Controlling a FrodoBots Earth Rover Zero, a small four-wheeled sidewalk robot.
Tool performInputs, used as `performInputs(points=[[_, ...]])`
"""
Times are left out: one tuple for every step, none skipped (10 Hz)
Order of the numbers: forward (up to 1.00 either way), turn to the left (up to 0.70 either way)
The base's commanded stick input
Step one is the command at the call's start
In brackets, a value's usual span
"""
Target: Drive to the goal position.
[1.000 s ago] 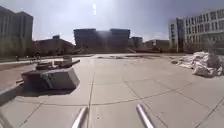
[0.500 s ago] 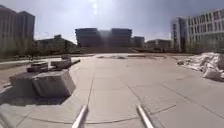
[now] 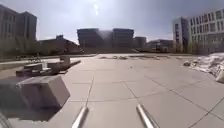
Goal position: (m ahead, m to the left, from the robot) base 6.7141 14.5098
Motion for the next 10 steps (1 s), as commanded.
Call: performInputs(points=[[0.70, 0.00], [0.70, 0.00], [0.70, 0.00], [0.70, 0.00], [0.70, 0.00], [0.70, 0.00], [0.70, 0.00], [0.70, 0.00], [0.70, 0.00], [0.70, 0.00]])
